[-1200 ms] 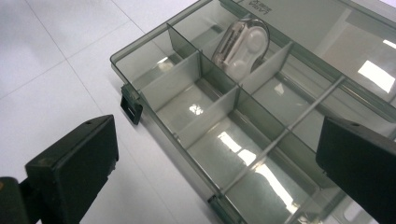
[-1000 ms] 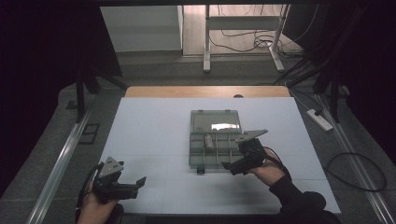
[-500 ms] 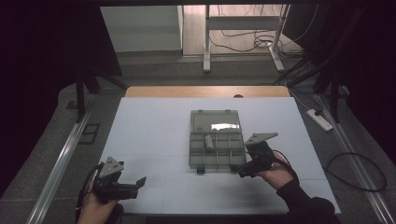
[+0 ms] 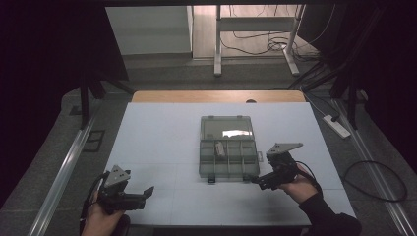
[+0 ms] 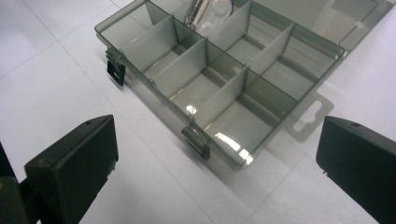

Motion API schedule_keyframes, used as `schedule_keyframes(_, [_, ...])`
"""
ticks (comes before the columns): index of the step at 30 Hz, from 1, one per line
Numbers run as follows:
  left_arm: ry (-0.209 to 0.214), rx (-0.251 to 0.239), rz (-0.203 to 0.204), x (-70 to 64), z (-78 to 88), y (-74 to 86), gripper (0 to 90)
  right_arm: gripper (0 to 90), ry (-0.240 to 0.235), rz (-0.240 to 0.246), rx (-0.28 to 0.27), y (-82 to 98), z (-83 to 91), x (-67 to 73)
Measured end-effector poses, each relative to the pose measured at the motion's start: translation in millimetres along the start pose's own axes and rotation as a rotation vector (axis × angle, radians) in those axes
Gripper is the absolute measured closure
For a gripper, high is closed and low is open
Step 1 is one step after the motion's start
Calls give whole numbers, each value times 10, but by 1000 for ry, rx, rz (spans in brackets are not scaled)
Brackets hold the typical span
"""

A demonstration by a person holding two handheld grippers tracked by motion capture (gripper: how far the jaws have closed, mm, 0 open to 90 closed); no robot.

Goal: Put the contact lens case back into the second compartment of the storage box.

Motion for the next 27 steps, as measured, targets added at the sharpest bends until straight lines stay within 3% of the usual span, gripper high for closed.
schedule_keyframes(27, [-4, 1, 0, -2, -3, -1, 32, 0, 19, -51, -15, 199, 255, -151])
Point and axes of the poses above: each handheld gripper's, and its own axes: z roughly backward along the jaws, y roughly out of its underside, x roughly to its left, the point moved 4 cm from there along -z, roughly forward along the jaws, and after that the axes turned 15 degrees about -z, right-handed, at the moved point
